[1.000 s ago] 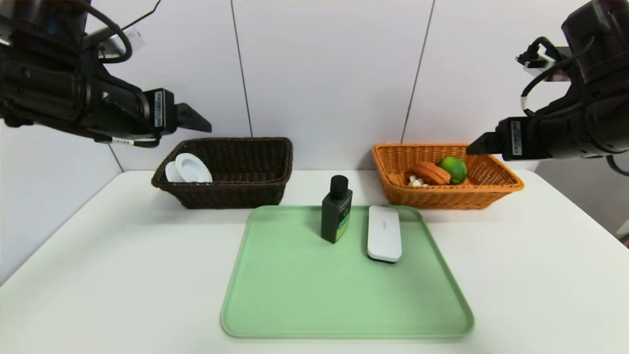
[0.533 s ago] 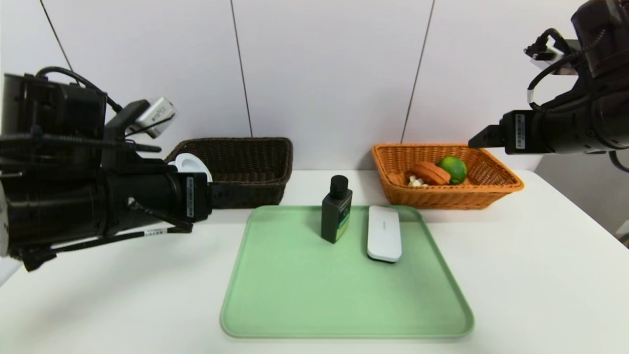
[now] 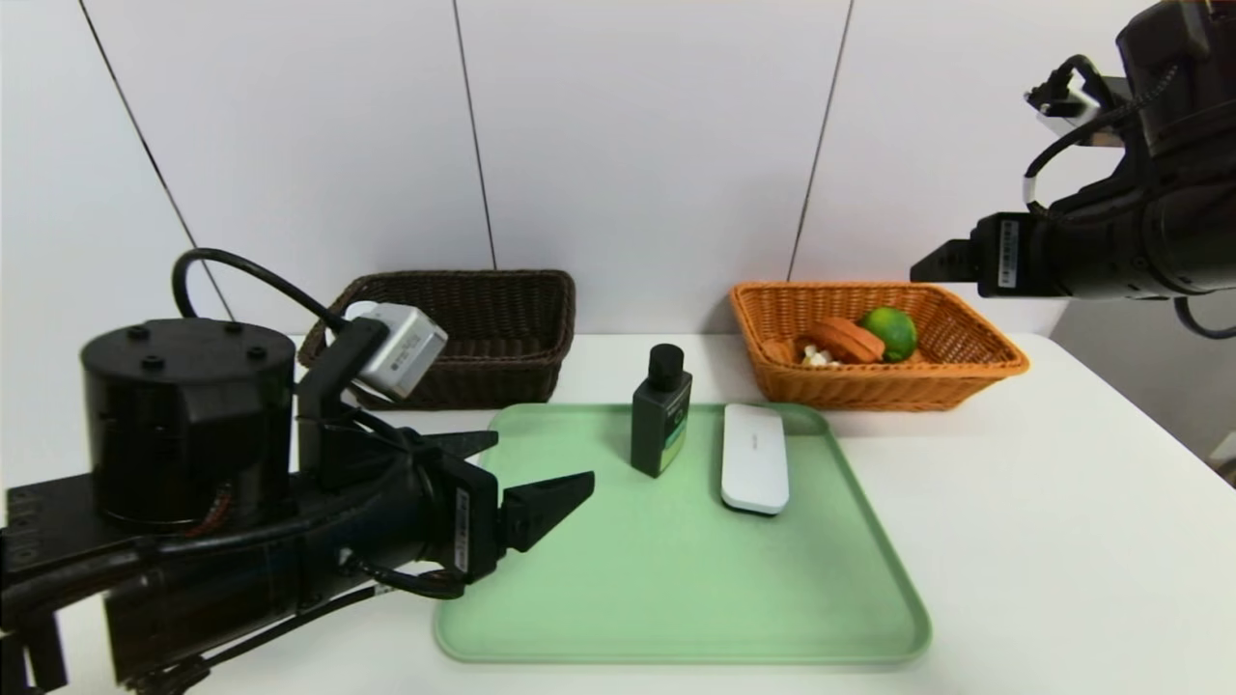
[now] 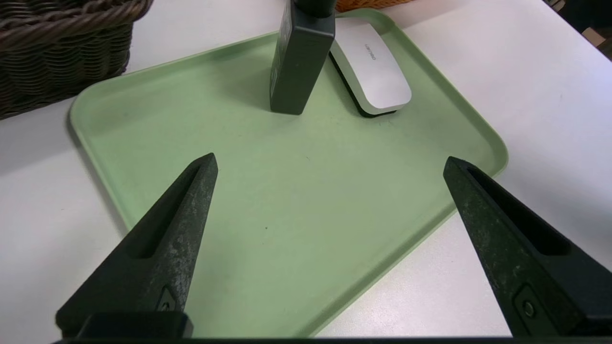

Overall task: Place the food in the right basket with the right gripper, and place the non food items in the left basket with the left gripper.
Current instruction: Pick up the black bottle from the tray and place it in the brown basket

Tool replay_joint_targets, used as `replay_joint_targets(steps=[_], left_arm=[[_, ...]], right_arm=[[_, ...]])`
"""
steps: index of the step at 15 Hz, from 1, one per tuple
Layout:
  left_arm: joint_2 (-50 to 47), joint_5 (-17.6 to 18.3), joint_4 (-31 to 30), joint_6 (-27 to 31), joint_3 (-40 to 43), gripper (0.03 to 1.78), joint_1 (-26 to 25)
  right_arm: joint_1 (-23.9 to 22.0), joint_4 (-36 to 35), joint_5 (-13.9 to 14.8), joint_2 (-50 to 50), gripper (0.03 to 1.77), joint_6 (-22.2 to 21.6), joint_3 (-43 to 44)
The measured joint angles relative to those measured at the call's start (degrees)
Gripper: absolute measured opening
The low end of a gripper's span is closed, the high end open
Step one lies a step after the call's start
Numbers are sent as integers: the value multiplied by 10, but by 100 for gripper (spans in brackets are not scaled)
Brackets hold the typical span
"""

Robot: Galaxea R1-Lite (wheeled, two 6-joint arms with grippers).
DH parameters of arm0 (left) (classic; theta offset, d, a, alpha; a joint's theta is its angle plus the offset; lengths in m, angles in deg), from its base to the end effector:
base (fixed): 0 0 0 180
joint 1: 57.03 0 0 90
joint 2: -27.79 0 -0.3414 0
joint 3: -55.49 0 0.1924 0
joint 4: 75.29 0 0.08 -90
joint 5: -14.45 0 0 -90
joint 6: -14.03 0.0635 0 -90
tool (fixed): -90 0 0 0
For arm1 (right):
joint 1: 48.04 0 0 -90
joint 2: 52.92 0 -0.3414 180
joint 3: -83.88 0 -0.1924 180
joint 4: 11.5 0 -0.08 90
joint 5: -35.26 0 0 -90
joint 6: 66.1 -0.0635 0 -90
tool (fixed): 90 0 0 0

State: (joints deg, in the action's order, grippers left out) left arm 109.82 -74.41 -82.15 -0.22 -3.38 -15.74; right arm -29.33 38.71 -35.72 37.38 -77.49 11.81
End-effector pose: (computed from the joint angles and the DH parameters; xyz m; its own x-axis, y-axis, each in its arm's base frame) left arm 0.2000 -0.1773 0.2222 0.7079 -0.6482 -0.2806 0.6014 0.7615 -0.2417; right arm 0.2938 0.0776 0.3243 0.8591 -0.0531 -0.5091 0.0584 0.9983 -0.0056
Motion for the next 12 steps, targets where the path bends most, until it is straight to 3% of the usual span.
replay_joint_targets(steps=[3, 7, 12], left_arm=[[84, -36, -121, 8, 20, 169, 13], [198, -74, -308, 44, 27, 169, 36], [261, -87, -334, 70, 22, 169, 40]], right_arm=[[0, -64, 0, -4, 171, 7, -25], [-6, -70, -6, -7, 171, 0, -32], [-28, -72, -34, -7, 171, 0, -39]])
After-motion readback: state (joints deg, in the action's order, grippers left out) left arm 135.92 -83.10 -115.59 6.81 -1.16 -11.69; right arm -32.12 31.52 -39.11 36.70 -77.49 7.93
